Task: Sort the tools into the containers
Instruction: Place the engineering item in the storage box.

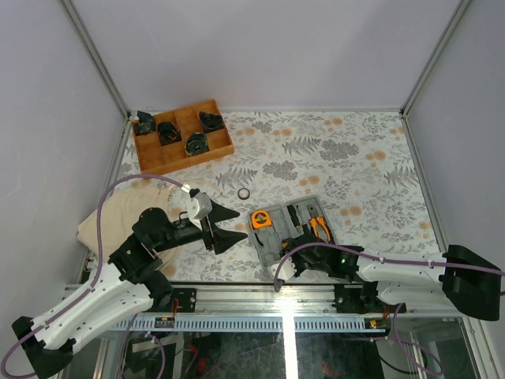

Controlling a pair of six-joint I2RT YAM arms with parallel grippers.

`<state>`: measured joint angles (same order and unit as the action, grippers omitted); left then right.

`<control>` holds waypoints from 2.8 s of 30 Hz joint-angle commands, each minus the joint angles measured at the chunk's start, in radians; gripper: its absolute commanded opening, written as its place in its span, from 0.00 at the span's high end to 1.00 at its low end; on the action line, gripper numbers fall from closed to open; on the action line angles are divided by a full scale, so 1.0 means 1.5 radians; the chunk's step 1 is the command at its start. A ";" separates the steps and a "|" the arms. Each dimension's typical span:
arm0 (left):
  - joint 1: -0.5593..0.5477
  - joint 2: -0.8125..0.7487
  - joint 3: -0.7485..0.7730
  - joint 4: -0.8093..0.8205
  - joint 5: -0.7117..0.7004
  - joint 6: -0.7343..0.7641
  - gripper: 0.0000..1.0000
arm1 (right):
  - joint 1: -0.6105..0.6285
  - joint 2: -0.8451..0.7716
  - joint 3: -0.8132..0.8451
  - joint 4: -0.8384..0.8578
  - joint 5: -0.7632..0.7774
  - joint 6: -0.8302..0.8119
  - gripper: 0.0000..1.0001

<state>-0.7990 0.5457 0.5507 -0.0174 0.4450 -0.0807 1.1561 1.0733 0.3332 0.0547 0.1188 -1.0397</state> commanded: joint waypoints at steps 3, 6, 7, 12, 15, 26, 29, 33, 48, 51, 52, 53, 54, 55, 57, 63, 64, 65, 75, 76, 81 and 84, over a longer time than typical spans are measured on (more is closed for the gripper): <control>-0.005 -0.004 0.013 -0.008 0.010 0.011 0.39 | -0.002 -0.014 0.021 -0.035 -0.009 0.022 0.51; -0.005 -0.003 0.013 -0.007 0.009 0.012 0.39 | -0.003 -0.018 0.035 -0.057 -0.018 0.046 0.43; -0.004 -0.003 0.013 -0.007 0.008 0.012 0.39 | -0.002 -0.021 0.038 -0.062 -0.019 0.049 0.40; -0.004 0.000 0.014 -0.006 0.007 0.014 0.39 | -0.003 -0.037 0.058 -0.102 -0.018 0.053 0.34; -0.005 0.003 0.014 -0.004 0.006 0.015 0.39 | -0.002 -0.050 0.069 -0.131 -0.017 0.053 0.33; -0.005 0.015 0.004 0.026 -0.032 -0.037 0.36 | -0.002 -0.139 0.124 -0.196 -0.019 0.162 0.34; -0.004 0.025 -0.003 0.040 -0.072 -0.086 0.34 | -0.002 -0.143 0.151 -0.177 0.000 0.339 0.37; -0.005 0.045 -0.006 0.038 -0.170 -0.187 0.25 | -0.002 -0.112 0.196 -0.184 0.060 0.575 0.43; -0.004 0.115 0.023 -0.056 -0.290 -0.321 0.18 | -0.059 0.063 0.286 -0.339 0.084 1.033 0.61; -0.004 0.119 0.026 -0.059 -0.290 -0.319 0.18 | -0.085 0.068 0.272 -0.330 0.058 1.046 0.63; -0.004 0.121 0.025 -0.059 -0.290 -0.320 0.18 | -0.091 0.068 0.267 -0.321 0.042 1.047 0.64; -0.004 0.121 0.025 -0.059 -0.289 -0.320 0.18 | -0.096 0.068 0.263 -0.311 0.028 1.048 0.64; -0.003 0.123 0.025 -0.058 -0.289 -0.321 0.18 | -0.099 0.069 0.260 -0.302 0.017 1.049 0.65; -0.004 0.123 0.024 -0.056 -0.289 -0.322 0.18 | -0.103 0.070 0.257 -0.294 0.005 1.050 0.65; -0.004 0.126 0.023 -0.054 -0.288 -0.323 0.18 | -0.109 0.081 0.257 -0.284 -0.011 1.051 0.66; -0.004 0.130 0.023 -0.050 -0.281 -0.320 0.18 | -0.120 0.120 0.270 -0.292 -0.020 1.050 0.68; -0.004 0.130 0.023 -0.051 -0.281 -0.318 0.18 | -0.123 0.123 0.270 -0.292 -0.021 1.050 0.68; -0.004 0.130 0.023 -0.052 -0.282 -0.316 0.18 | -0.125 0.127 0.272 -0.294 -0.020 1.050 0.69; -0.004 0.132 0.020 -0.049 -0.282 -0.318 0.18 | -0.134 0.155 0.263 -0.277 -0.021 1.044 0.70; -0.003 0.133 0.019 -0.049 -0.282 -0.319 0.18 | -0.135 0.158 0.262 -0.273 -0.023 1.043 0.70; -0.004 0.131 0.016 -0.046 -0.280 -0.322 0.18 | -0.136 0.179 0.261 -0.261 -0.032 1.034 0.70; -0.004 0.133 0.015 -0.045 -0.279 -0.323 0.18 | -0.137 0.201 0.268 -0.271 -0.036 1.029 0.70</control>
<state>-0.7990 0.7452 0.5587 -0.1223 0.0353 -0.5575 0.9596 1.3418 0.7212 -0.3626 0.0841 0.5198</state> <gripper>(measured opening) 0.817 0.301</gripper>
